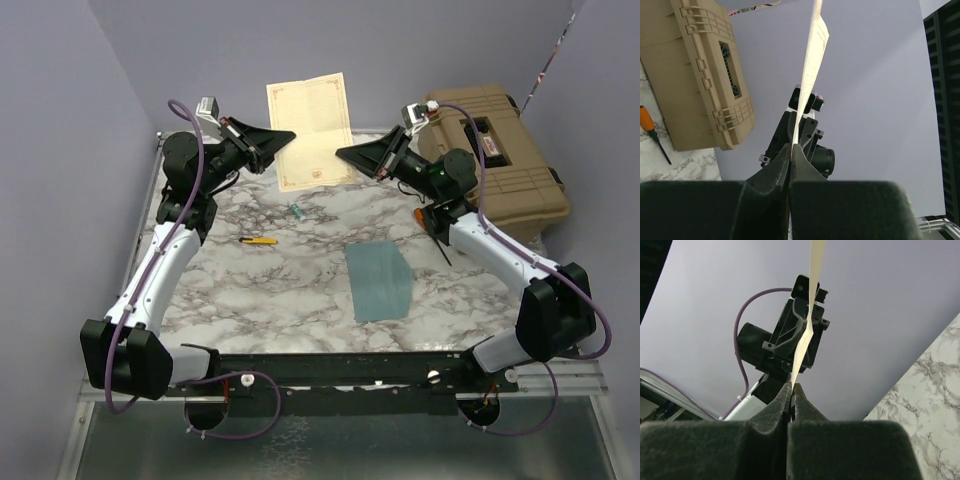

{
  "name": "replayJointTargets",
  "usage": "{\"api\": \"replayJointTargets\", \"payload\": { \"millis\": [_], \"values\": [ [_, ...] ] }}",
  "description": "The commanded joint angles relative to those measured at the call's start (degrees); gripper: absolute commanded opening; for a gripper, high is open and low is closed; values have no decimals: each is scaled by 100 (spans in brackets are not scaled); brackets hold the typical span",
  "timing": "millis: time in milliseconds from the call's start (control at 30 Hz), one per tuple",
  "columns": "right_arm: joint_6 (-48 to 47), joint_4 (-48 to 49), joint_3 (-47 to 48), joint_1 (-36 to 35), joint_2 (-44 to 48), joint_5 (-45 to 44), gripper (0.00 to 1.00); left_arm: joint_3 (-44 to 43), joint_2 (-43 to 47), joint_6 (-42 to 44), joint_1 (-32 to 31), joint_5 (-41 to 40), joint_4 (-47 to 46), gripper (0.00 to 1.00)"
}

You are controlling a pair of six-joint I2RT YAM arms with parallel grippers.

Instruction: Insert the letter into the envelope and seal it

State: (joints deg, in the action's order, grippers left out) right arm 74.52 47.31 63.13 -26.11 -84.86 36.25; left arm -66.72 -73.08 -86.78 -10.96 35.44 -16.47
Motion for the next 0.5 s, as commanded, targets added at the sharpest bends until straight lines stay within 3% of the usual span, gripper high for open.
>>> {"api": "replayJointTargets", "payload": {
  "millis": [0, 33, 133, 200, 300, 467],
  "values": [
    [-267, -363, 163, 68, -47, 193, 1, -30, 239, 408, 91, -38, -216, 0],
    [-381, -505, 221, 83, -21, 227, 7, -91, 274, 693, 99, -76, -116, 0],
    [-868, -976, 341, 115, 112, 281, 47, -380, 377, 1730, 102, -258, 440, 0],
    [-1249, -1256, 413, 122, 227, 286, 65, -576, 426, 2359, 111, -330, 847, 0],
    [-1807, -1872, 577, 153, 391, 216, 80, -708, 474, 2980, 109, -250, 1004, 0],
    [-2371, -2886, 925, 202, 418, 80, 90, -879, 442, 3396, 109, 135, 986, 0]
  ]
}}
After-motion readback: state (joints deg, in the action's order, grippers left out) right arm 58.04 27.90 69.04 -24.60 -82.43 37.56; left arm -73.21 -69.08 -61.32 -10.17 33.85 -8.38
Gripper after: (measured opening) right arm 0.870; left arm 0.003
